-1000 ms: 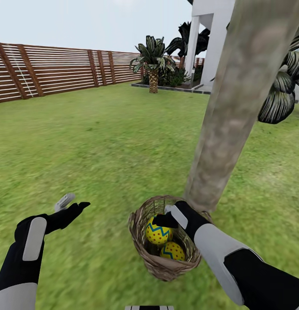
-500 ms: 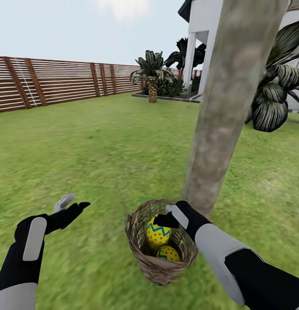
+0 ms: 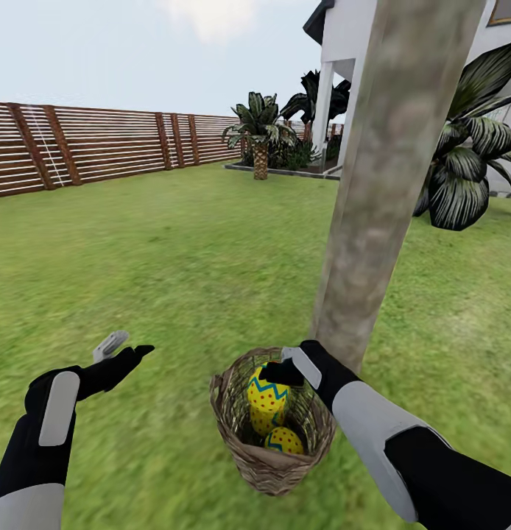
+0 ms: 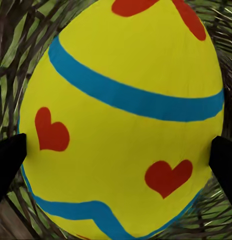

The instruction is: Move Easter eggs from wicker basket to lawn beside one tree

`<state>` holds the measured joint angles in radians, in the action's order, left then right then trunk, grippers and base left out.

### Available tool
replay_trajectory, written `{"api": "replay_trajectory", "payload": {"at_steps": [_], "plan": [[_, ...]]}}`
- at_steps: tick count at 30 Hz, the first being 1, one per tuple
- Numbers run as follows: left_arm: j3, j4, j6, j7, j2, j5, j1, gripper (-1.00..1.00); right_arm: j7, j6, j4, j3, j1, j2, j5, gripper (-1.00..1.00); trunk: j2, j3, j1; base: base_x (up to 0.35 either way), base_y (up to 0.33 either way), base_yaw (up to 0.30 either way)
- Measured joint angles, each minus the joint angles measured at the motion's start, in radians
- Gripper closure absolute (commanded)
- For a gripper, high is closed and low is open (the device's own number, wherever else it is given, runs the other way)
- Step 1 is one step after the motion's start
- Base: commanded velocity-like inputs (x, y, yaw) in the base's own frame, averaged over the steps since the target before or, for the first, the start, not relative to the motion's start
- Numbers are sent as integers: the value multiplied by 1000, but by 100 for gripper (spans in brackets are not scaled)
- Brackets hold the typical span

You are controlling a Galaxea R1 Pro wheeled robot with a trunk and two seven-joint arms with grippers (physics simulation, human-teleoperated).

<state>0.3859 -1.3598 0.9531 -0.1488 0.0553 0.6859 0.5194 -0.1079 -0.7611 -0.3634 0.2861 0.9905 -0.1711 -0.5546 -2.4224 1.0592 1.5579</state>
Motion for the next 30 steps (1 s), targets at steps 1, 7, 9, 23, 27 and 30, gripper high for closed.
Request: {"api": "replay_trajectory", "payload": {"at_steps": [1, 7, 9, 23, 27, 30], "plan": [[-1, 1, 0, 0, 1, 0, 0, -100, 0, 3, 6, 5, 4, 3, -1, 100, 0, 0, 0, 0, 0, 0], [-2, 2, 0, 0, 0, 0, 0, -100, 2, -3, -1, 6, 4, 2, -1, 100, 0, 0, 1, -199, 0, 0], [-3, 2, 0, 0, 0, 0, 0, -100, 2, -3, -1, 6, 4, 2, -1, 100, 0, 0, 1, -334, 0, 0], [-5, 4, 0, 0, 0, 0, 0, -100, 1, -7, -267, 9, -92, 33, -4, 100, 77, -34, -42, -63, 0, 0], [-6, 5, 0, 0, -1, 0, 0, -100, 0, -17, -418, 11, -181, 46, -4, 100, 105, -47, -57, -326, 0, 0], [-6, 5, 0, 0, -1, 0, 0, -100, 2, -17, -482, 11, -213, 72, -8, 100, 126, -56, -69, -184, 0, 0]]}}
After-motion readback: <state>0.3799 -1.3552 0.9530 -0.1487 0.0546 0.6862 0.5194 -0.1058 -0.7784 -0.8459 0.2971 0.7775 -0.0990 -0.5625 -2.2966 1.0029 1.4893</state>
